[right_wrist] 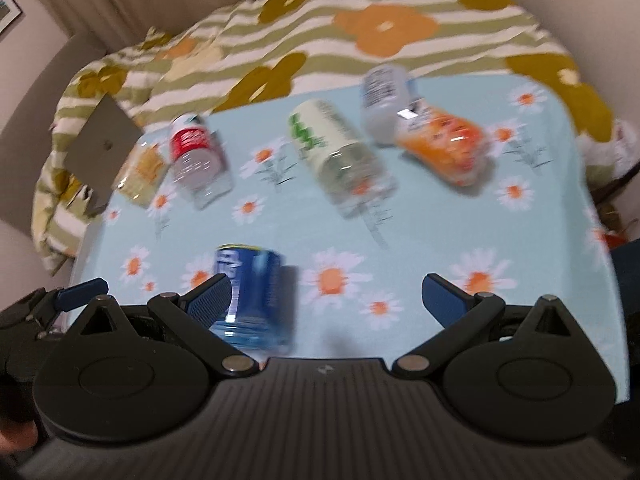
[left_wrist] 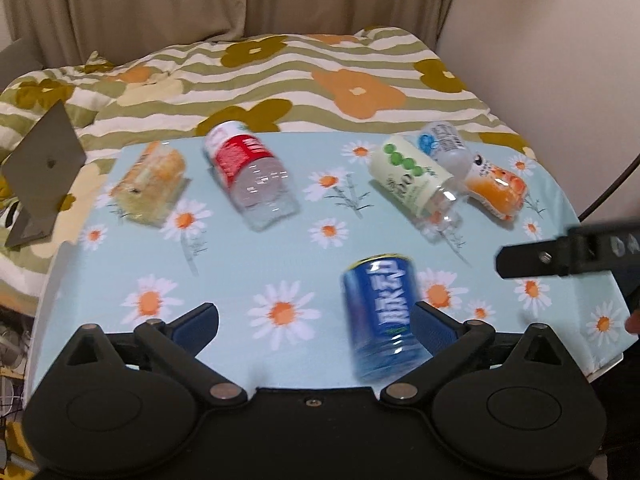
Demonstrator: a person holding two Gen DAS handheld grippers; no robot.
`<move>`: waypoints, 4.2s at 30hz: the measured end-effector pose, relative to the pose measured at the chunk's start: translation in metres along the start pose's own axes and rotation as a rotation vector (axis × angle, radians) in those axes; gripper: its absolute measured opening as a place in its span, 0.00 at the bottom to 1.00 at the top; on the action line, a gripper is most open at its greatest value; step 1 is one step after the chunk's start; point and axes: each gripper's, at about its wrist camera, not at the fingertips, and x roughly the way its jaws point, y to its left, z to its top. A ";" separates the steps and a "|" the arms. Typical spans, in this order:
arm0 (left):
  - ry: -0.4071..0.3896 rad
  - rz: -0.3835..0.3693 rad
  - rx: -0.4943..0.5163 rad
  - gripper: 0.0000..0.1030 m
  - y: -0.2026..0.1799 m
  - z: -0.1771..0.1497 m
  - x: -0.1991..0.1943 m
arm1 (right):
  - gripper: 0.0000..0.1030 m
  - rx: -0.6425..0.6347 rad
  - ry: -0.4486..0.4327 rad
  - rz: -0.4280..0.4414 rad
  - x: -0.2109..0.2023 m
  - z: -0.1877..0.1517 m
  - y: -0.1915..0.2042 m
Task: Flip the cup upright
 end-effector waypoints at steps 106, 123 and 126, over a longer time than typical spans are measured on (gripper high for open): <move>-0.197 0.060 -0.033 1.00 0.052 -0.005 -0.063 | 1.00 -0.152 -0.268 -0.201 -0.041 -0.055 0.048; -0.209 0.088 0.005 1.00 0.032 -0.018 -0.071 | 1.00 -0.102 -0.201 -0.257 -0.056 -0.067 0.025; -0.209 0.089 0.007 1.00 0.031 -0.018 -0.072 | 1.00 -0.099 -0.204 -0.257 -0.057 -0.067 0.024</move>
